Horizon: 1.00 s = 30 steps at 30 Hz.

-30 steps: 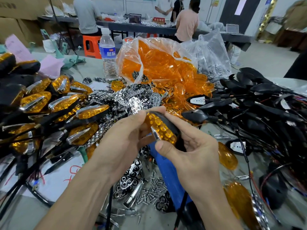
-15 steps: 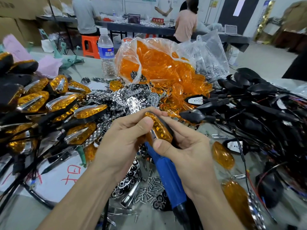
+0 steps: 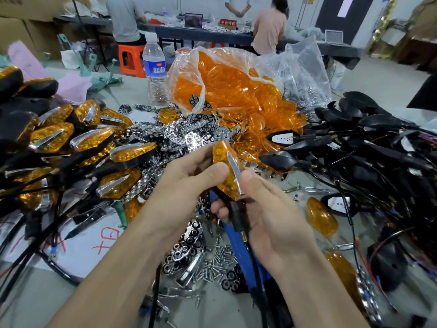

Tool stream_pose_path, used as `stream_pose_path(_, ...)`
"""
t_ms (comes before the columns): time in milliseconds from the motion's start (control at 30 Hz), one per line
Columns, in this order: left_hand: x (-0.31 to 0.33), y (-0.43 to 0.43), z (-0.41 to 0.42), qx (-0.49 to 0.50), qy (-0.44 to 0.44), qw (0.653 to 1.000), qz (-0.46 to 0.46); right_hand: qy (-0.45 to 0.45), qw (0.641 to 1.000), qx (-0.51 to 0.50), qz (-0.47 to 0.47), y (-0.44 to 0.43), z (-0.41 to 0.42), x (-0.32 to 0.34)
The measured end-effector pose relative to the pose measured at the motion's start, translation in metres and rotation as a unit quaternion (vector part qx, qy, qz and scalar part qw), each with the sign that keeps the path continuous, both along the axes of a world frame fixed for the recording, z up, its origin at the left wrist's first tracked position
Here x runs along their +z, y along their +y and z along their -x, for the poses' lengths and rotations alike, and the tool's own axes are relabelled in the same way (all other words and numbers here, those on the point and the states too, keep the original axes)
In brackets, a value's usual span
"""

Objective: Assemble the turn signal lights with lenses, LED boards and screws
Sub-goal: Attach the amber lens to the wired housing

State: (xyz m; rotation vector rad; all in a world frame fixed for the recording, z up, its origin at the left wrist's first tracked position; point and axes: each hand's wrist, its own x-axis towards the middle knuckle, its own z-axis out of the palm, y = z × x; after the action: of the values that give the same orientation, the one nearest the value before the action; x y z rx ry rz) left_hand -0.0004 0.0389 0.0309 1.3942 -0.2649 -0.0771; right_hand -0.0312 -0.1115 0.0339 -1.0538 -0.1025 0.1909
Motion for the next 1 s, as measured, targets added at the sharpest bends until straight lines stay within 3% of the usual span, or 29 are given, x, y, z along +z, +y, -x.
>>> stream_pose_path(67,-0.003,0.0,-0.002,0.027,0.005,1.0,0.015,-0.015,0.994,-0.047,0.098,0.0,0.001,-0.002)
stream_pose_path(133,-0.003,-0.002,-0.002,0.072,0.026,0.996,0.051,-0.089,0.959,-0.102,0.247,-0.001,0.004,-0.004)
stream_pose_path(233,-0.003,-0.004,0.0,0.127,0.042,0.989,0.068,-0.192,0.91,-0.107,0.351,-0.002,0.008,-0.009)
stream_pose_path(300,-0.001,-0.005,0.003,0.134,0.04,0.988,0.06,-0.206,0.905,-0.123,0.352,-0.002,0.008,-0.01)
stream_pose_path(400,-0.001,-0.003,0.003,0.111,0.04,0.992,0.033,-0.199,0.925,-0.131,0.295,-0.004,0.005,-0.009)
stream_pose_path(567,0.008,0.011,0.0,0.005,0.058,0.995,0.075,-0.17,0.956,-0.11,0.213,-0.007,0.005,-0.006)
stream_pose_path(767,0.01,0.014,0.003,-0.003,0.055,0.994,0.092,-0.132,0.974,-0.082,0.163,-0.012,0.005,-0.004)
stream_pose_path(1000,0.007,0.007,0.002,0.03,0.024,0.995,0.097,-0.204,0.929,-0.143,0.274,-0.008,0.001,-0.006)
